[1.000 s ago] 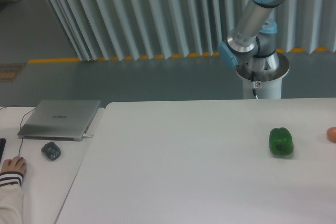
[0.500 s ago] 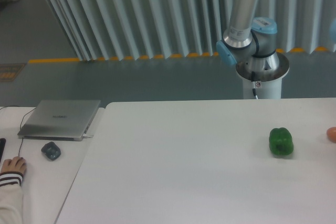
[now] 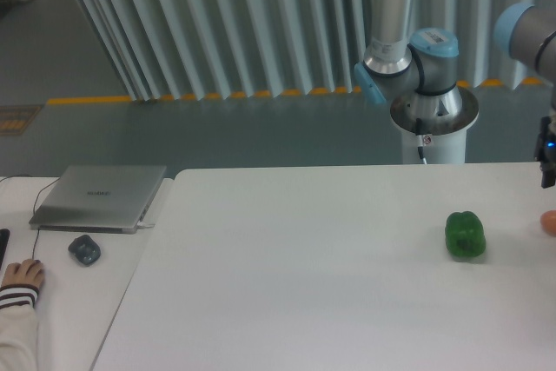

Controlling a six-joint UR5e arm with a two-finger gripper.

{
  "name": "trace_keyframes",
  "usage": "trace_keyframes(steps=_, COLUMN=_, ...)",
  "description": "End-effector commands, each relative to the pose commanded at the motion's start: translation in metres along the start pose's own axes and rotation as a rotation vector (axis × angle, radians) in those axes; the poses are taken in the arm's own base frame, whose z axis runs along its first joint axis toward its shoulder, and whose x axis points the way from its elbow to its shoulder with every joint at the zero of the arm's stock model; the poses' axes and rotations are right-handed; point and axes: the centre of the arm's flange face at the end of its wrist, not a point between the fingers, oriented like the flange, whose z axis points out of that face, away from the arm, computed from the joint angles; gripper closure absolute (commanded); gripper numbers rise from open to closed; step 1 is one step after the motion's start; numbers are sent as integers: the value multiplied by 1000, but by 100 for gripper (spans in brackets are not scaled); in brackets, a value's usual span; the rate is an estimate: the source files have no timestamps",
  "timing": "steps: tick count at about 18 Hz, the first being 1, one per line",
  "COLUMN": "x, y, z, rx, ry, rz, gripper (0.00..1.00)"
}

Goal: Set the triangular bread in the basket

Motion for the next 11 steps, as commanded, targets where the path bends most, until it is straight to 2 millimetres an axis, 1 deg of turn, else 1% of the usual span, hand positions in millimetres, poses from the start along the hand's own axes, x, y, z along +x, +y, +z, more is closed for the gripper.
trace_keyframes(steps=3, x=-1, y=-7, z=3, rx=1, ry=5, rz=11, gripper=0)
trace_keyframes(steps=11, x=-3, y=-10, z=5, rx=41, ry=0, rz=13, gripper=0)
